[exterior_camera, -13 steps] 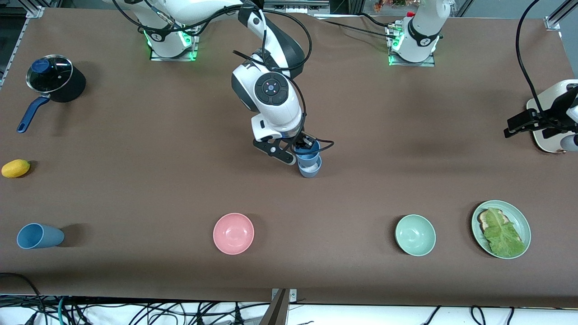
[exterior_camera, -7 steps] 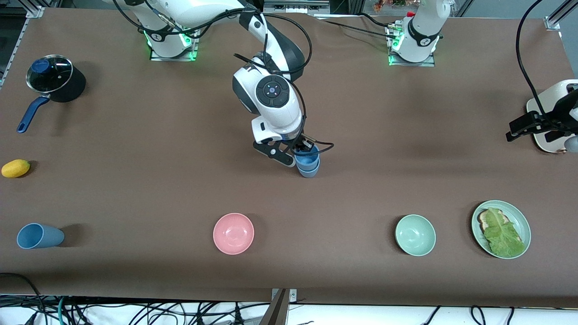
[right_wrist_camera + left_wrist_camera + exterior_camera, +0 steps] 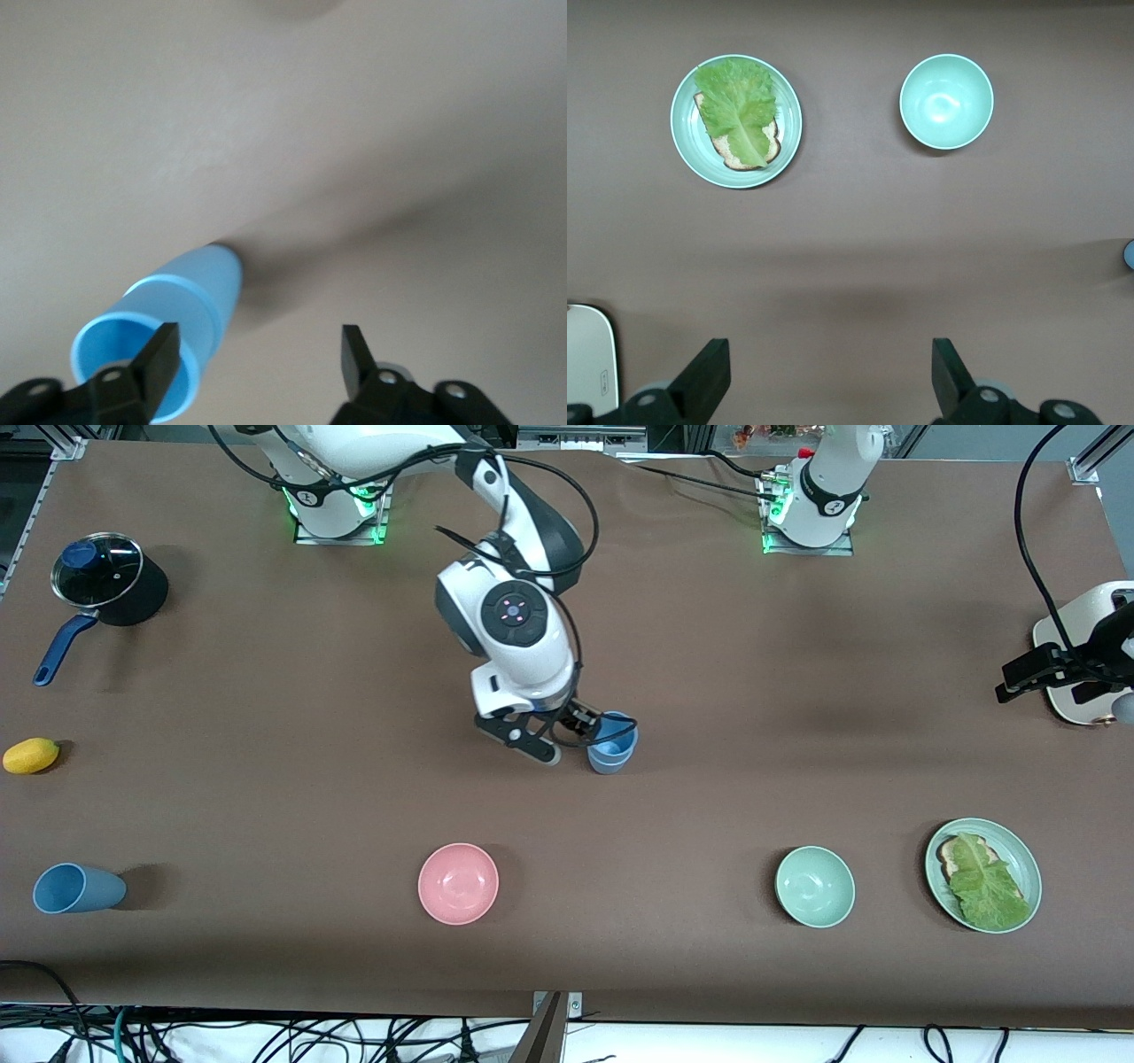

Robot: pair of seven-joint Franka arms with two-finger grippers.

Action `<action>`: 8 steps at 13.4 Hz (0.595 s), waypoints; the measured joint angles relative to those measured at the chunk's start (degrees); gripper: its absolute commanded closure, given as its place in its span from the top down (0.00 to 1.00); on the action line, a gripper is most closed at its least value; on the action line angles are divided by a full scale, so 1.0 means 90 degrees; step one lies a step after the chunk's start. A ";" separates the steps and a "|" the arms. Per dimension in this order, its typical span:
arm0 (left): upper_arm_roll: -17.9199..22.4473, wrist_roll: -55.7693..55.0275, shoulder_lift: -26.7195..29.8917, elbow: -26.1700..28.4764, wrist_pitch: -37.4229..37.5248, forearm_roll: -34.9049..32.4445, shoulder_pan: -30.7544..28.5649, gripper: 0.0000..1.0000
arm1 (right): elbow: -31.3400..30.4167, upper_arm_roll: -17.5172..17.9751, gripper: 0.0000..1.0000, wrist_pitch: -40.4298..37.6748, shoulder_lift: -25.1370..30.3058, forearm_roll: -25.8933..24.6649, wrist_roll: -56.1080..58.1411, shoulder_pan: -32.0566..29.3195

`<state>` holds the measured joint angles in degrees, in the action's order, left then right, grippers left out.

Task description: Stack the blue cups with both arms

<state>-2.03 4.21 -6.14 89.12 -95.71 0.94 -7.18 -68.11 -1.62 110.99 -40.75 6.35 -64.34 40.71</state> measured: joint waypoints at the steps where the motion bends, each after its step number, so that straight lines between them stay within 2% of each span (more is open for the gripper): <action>1: 0.0000 0.0000 0.0000 -0.0002 0.0000 0.0000 -0.0001 1.00 | 0.0011 -0.0023 0.94 -0.0238 0.0095 -0.0002 0.0368 -0.0152; 5: -0.0001 0.0000 -0.0002 -0.0007 0.0000 0.0000 0.0000 1.00 | 0.0016 -0.0157 0.98 -0.1300 0.0581 -0.0015 0.2128 -0.0876; 8: -0.0006 0.0000 -0.0007 -0.0009 0.0000 0.0000 -0.0001 1.00 | -0.0153 -0.0756 0.98 -0.1851 0.0981 -0.0008 0.3579 -0.1145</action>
<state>-2.08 4.21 -6.20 89.04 -95.71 0.94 -7.19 -69.49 -8.43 94.33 -31.92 6.28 -32.13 30.41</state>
